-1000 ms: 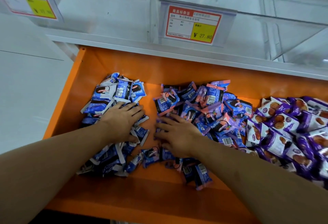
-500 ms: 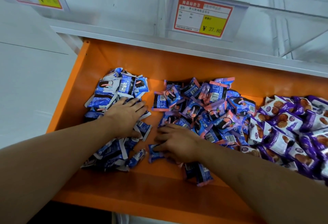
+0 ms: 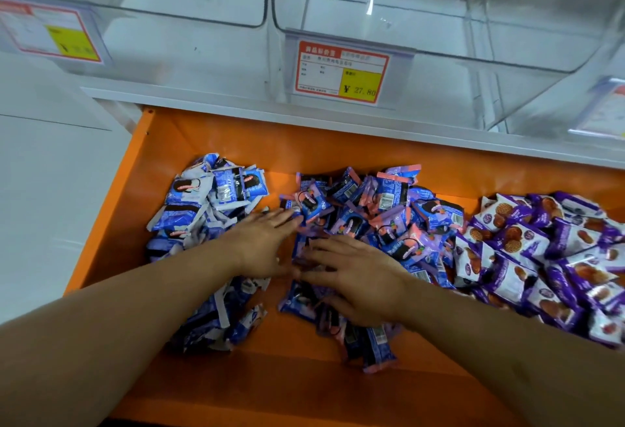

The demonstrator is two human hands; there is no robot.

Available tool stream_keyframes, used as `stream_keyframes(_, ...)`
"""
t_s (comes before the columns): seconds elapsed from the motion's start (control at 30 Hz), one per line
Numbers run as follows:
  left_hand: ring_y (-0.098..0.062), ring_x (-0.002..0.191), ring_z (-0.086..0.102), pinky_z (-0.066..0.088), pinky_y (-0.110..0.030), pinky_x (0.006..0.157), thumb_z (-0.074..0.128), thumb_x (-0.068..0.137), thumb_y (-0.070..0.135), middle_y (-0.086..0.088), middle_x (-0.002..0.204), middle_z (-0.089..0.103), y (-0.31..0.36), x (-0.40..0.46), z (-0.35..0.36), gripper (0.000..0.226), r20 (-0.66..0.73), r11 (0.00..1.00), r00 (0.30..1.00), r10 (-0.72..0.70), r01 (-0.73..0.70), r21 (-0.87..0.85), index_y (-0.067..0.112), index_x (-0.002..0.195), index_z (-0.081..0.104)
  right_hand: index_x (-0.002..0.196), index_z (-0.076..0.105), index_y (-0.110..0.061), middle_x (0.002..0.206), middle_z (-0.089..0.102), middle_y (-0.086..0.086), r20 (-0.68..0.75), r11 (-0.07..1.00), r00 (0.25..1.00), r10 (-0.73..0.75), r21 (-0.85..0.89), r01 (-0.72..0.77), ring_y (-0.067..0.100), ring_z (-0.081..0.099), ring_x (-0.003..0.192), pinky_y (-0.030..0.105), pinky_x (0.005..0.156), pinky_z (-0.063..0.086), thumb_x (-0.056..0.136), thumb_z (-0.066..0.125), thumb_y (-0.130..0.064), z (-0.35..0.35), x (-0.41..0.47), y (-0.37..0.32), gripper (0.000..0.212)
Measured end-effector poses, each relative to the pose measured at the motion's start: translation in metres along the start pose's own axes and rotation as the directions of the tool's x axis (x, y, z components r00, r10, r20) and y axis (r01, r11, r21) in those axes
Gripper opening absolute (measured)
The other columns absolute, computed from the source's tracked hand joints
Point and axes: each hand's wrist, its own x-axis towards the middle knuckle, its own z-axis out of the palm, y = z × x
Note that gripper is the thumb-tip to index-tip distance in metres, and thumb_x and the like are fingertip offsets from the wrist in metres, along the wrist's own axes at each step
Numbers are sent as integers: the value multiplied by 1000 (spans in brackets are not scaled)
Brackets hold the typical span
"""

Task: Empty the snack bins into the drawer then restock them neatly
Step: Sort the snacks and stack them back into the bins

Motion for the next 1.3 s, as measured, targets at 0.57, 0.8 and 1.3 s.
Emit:
stream_keyframes(0.57, -12, 137, 43, 38, -29, 112, 50, 99, 63, 11, 147, 44, 103, -27, -74, 63, -420, 976, 889, 181, -216, -36, 30, 151, 40, 151, 47, -13, 150, 52, 7, -44, 947, 950, 311, -69, -313, 25, 45, 143, 40, 118, 40, 96, 58, -39, -97, -142, 89, 62)
stream_keyframes(0.8, -13, 155, 17, 16, -38, 128, 44, 101, 64, 13, 167, 21, 211, 42, -65, 67, -312, 905, 850, 424, -410, 115, 35, 159, 28, 167, 12, -16, 174, 15, 6, 314, 887, 831, 459, -118, -446, 22, 12, 160, 37, 131, 13, 99, 57, -54, -37, -250, 135, 90)
stream_keyframes(1.3, -19, 151, 32, 11, -30, 120, 49, 100, 60, 7, 161, 39, 266, 87, -32, 66, -396, 936, 852, 343, -347, 65, 26, 156, 41, 142, 46, -23, 125, 59, 0, -73, 708, 716, 694, 249, -661, 23, 54, 121, 42, 107, 50, 80, 81, -49, -27, -248, 162, 76)
